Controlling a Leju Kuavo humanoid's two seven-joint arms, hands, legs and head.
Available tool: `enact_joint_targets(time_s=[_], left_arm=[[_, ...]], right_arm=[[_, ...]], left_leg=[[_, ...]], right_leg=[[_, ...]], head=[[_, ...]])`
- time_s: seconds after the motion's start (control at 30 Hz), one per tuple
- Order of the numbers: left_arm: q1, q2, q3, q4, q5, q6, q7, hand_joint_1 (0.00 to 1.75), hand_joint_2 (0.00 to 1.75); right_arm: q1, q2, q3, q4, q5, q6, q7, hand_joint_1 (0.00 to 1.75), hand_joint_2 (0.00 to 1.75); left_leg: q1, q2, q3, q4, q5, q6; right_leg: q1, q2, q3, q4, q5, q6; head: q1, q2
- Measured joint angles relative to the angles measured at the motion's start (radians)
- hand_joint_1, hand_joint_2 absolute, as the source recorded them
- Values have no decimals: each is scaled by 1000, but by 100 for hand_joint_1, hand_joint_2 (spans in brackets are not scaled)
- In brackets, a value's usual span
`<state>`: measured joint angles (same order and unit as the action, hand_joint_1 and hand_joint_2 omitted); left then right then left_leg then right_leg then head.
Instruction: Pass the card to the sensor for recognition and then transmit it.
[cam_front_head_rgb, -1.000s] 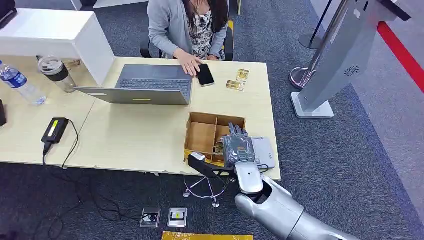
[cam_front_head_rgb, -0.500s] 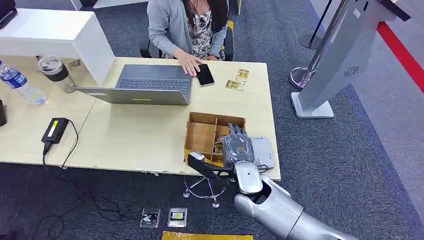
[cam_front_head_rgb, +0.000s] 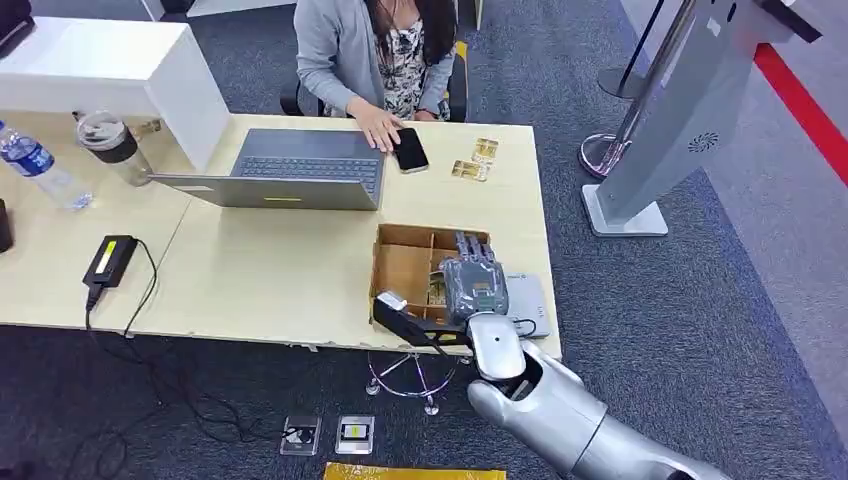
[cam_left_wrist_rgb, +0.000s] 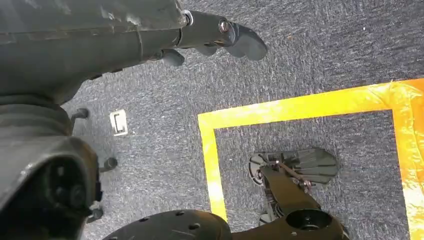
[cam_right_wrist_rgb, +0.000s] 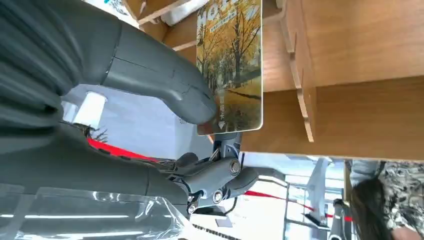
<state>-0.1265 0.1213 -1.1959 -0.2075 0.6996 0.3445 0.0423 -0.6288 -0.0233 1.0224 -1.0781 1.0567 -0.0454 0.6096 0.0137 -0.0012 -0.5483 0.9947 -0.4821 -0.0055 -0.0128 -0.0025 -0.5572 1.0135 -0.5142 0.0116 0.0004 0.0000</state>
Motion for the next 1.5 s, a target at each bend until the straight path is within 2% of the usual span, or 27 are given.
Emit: enact_joint_targets(time_s=[0.87,1.2,1.5], left_arm=[[0,0,16,0,-10,2,0,0,0],[0,0,17,0,-27,3,0,0,0],[-10,-1,17,0,-61,-11,20,0,0]], right_arm=[[-5,-6,-8,-25,86,-145,-6,175,175],[-53,-8,-32,-41,92,-142,-6,175,175],[-156,10,-34,-21,102,-85,0,175,175]], left_leg=[[0,0,0,0,0,0],[0,0,0,0,0,0],[0,0,0,0,0,0]], right_leg=[[0,0,0,0,0,0],[0,0,0,0,0,0],[0,0,0,0,0,0]], head=[[0,0],[0,0],[0,0]])
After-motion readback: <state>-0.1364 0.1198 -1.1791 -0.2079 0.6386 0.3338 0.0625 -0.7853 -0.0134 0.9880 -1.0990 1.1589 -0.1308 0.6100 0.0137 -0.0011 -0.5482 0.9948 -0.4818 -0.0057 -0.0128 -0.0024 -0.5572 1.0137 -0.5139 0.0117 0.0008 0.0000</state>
